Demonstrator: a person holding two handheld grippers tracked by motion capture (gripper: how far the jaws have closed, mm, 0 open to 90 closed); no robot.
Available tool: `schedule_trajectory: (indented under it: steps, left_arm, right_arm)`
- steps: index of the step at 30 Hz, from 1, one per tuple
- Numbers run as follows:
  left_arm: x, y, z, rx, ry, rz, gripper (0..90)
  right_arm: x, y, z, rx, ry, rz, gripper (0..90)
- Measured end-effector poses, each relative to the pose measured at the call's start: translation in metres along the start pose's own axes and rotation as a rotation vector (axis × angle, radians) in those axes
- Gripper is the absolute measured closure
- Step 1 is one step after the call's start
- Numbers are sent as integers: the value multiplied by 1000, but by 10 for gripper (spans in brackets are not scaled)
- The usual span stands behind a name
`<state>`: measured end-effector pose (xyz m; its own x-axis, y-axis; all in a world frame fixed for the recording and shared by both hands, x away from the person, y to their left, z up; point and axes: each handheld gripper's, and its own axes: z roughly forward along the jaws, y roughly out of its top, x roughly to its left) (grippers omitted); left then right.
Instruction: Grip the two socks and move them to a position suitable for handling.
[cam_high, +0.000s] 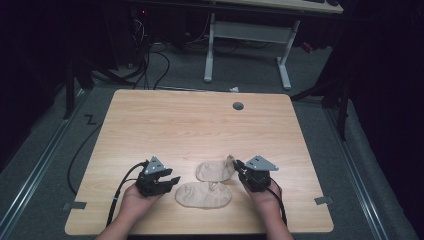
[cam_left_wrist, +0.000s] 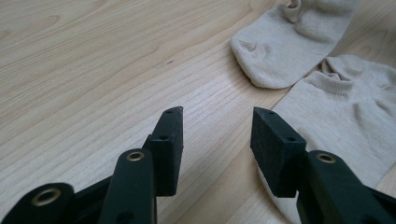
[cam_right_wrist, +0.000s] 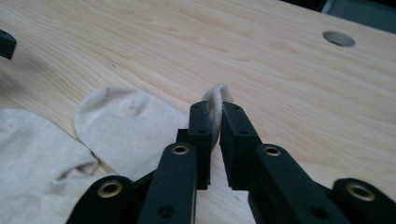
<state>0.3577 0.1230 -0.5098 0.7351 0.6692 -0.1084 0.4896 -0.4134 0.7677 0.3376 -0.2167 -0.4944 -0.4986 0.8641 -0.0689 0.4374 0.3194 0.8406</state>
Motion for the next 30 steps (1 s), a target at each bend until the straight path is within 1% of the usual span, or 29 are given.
schedule_trajectory:
  steps: [1,2,4,5,7,10,11,12,13,14,15,16,17,18,19,20,21,22,23,25,26,28,29,30]
  left_arm:
    - [0,1,1,2,3,3,549]
    - [-1,2,2,3,0,6,547]
    - [-2,3,3,5,-2,12,545]
    - [-2,4,4,10,-3,22,543]
    - [-3,5,5,10,-4,21,543]
    - [-4,5,8,18,-7,24,542]
    - [-4,6,9,21,-8,27,540]
    - [-4,6,9,22,-8,28,540]
    - [-5,7,9,23,-7,24,538]
    - [-5,8,10,26,-11,9,524]
    - [-5,11,11,15,-32,-22,523]
    - [-5,11,11,15,-32,-22,523]
    - [-6,13,12,5,-43,-34,523]
    - [-8,15,14,-7,-51,-38,523]
    - [-11,19,20,-3,-58,-34,524]
    - [-11,19,20,-3,-58,-34,524]
    - [-15,23,29,17,-60,-11,525]
    - [-15,23,29,17,-60,-11,525]
    - [-17,25,33,22,-62,-3,525]
    - [-21,30,41,28,-66,6,533]
    - [-22,32,47,26,-63,13,534]
    - [-22,35,56,41,-52,25,536]
    - [-22,36,62,58,-47,33,536]
    - [-21,37,64,62,-46,35,538]
  right_arm:
    - [-3,-3,0,12,-2,9,790]
    - [-9,-11,-1,41,-18,31,781]
    - [-11,-13,-1,49,-22,40,770]
    - [-16,-18,-5,57,-32,58,757]
    - [-18,-20,-7,57,-33,60,747]
    - [-26,-25,-13,61,-44,86,720]
    - [-32,-29,-17,67,-50,107,703]
    - [-32,-29,-17,67,-50,107,703]
    - [-34,-30,-18,68,-52,112,694]
    - [-36,-31,-17,79,-47,116,659]
    - [-35,-32,-16,86,-45,117,654]
    - [-35,-32,-16,86,-45,117,654]
    - [-34,-32,-14,95,-35,105,644]
    - [-32,-32,-10,110,-27,94,631]
    - [-27,-31,-3,132,-15,72,635]
    - [-27,-31,-3,132,-15,72,635]
    - [-24,-29,1,136,-3,62,631]
    - [-24,-29,1,136,-3,62,631]
    - [-23,-28,2,137,-2,61,625]
    - [-25,-26,4,144,-9,73,586]
    - [-26,-26,5,143,-12,87,580]
    - [-29,-26,7,142,-18,99,579]
    - [-30,-25,8,142,-22,102,581]
    - [-29,-24,9,143,-27,100,588]
